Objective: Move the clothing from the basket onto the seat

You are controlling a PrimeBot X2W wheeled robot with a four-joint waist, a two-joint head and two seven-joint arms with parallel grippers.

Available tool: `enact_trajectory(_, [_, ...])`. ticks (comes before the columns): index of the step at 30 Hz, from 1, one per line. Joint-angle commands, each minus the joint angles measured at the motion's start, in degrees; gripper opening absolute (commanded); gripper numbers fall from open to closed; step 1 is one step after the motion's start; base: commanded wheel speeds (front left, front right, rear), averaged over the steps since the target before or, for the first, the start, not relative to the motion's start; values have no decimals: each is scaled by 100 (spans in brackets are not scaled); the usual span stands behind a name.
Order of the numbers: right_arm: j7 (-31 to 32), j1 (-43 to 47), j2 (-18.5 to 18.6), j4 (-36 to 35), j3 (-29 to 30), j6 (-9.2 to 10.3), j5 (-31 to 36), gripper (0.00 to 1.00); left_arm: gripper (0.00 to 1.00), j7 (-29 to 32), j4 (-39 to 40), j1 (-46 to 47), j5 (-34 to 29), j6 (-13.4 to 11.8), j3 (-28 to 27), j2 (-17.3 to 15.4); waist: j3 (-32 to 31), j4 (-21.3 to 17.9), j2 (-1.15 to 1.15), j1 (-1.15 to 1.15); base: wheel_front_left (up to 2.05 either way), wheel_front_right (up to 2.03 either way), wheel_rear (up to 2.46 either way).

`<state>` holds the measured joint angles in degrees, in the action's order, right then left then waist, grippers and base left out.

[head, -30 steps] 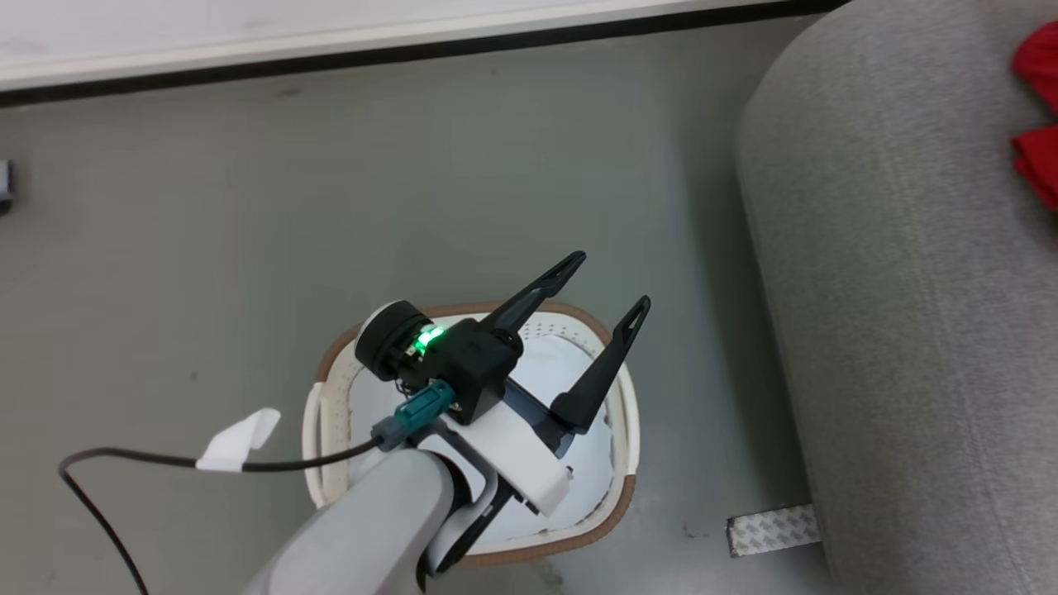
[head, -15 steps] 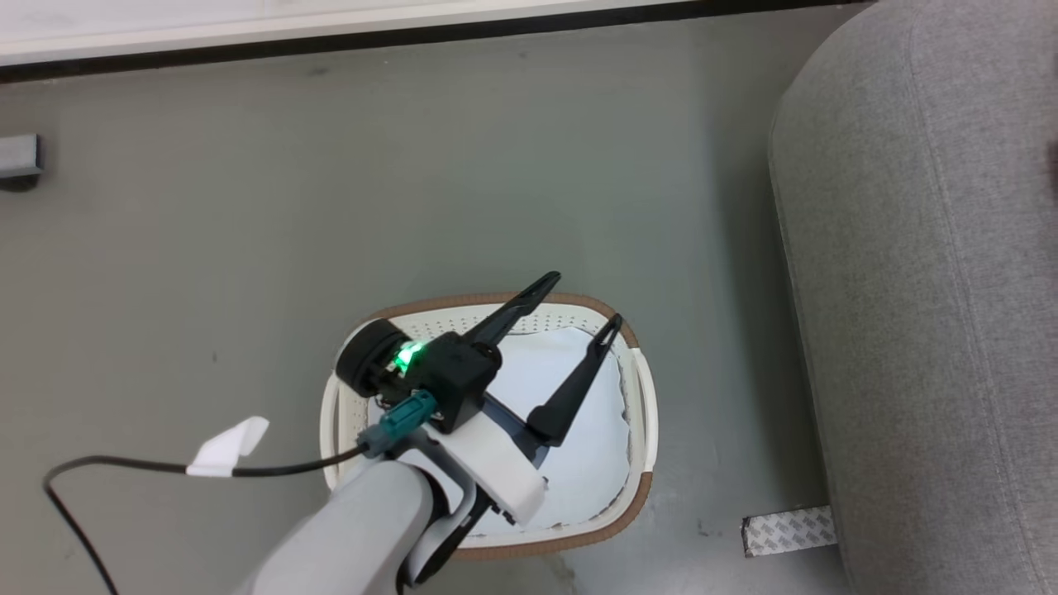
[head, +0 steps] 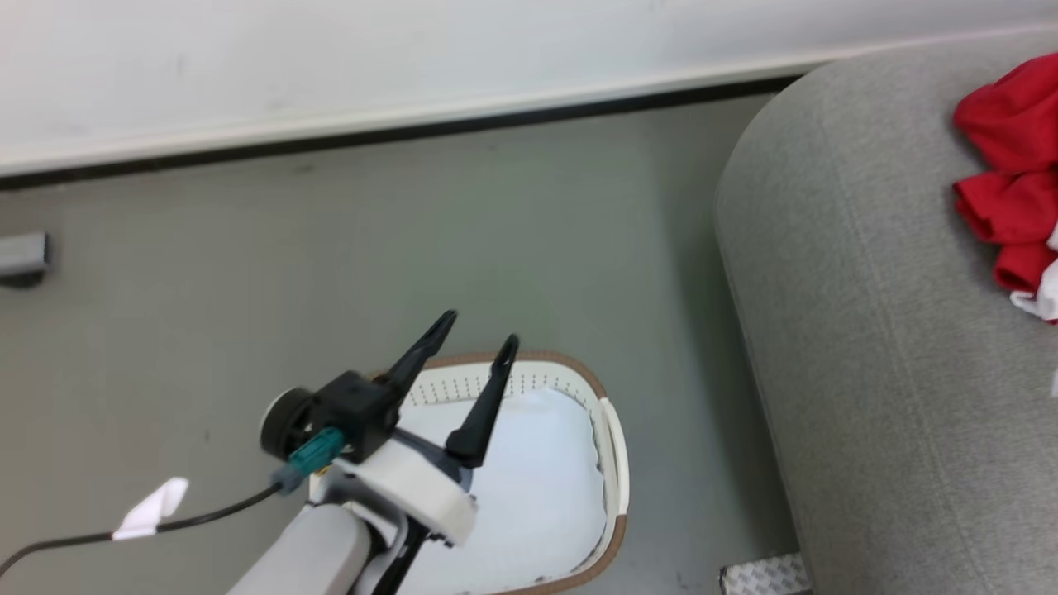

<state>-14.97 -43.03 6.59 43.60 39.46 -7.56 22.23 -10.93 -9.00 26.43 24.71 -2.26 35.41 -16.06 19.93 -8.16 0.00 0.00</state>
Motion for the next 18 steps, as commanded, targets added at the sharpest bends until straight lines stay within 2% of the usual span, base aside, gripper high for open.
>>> enact_trajectory(1, [-22,274,-48,-268,-260,15,-220,100,100,-91,-34,-152,41,-81,-93,-86,-305,-60,0,0,0,0,0])
enact_trajectory(9, [-23,1753,-302,-1389,-1796,15,-1273,100,100,-402,-269,-1109,281,-575,-757,-219,-1123,-96,0,0,0,0,0])
enact_trajectory(12, [-16,2236,-351,-1741,-2268,15,-1510,100,100,-425,-198,-1469,171,-724,-1086,-231,-1378,-91,0,0,0,0,0])
enact_trajectory(18, [-16,3136,-360,-2184,-3235,15,-2308,100,100,-421,113,-2318,-208,-746,-1819,-54,-1820,-33,0,0,0,0,0])
